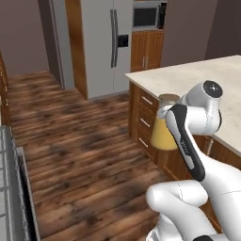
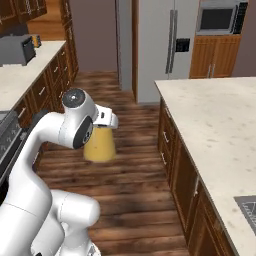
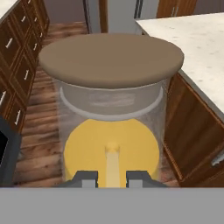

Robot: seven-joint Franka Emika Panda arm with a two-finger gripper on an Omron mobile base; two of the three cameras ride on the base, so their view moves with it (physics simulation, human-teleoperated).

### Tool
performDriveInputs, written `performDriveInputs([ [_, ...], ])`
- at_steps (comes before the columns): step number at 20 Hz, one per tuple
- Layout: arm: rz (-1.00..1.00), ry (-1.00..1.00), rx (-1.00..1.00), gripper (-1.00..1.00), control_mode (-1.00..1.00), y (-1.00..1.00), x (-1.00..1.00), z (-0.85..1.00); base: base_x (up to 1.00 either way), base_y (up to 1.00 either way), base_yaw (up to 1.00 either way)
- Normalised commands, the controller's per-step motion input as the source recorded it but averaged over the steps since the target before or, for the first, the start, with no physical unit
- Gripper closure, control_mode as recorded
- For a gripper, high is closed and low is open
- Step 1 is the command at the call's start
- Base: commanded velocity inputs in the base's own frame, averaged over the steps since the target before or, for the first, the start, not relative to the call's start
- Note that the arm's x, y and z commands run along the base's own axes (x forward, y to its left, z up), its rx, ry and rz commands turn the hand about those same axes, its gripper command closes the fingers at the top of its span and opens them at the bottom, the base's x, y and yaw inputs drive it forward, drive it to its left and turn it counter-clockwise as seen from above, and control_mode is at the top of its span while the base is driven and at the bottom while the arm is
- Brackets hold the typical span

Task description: There is a tray on the dining counter. Grab the cup, mug, and pitcher and place them on the tray. The pitcher may be placed next to the tray if it cannot fit the tray.

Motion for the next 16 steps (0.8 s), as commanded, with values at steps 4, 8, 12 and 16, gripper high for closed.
performDriveInputs([
  [4, 0.00, 0.00, 0.00, 1.00, 1.00, 0.00, 0.00, 0.00, 1.00, 0.25, -0.03],
  [8, 0.00, 0.00, 0.00, 1.00, 1.00, 0.00, 0.00, 0.00, 1.00, 0.26, -0.10],
  [12, 0.00, 0.00, 0.00, 1.00, 1.00, 0.00, 0.00, 0.00, 1.00, 0.28, -0.10],
  [16, 0.00, 0.00, 0.00, 1.00, 1.00, 0.00, 0.00, 0.00, 1.00, 0.31, -0.10],
])
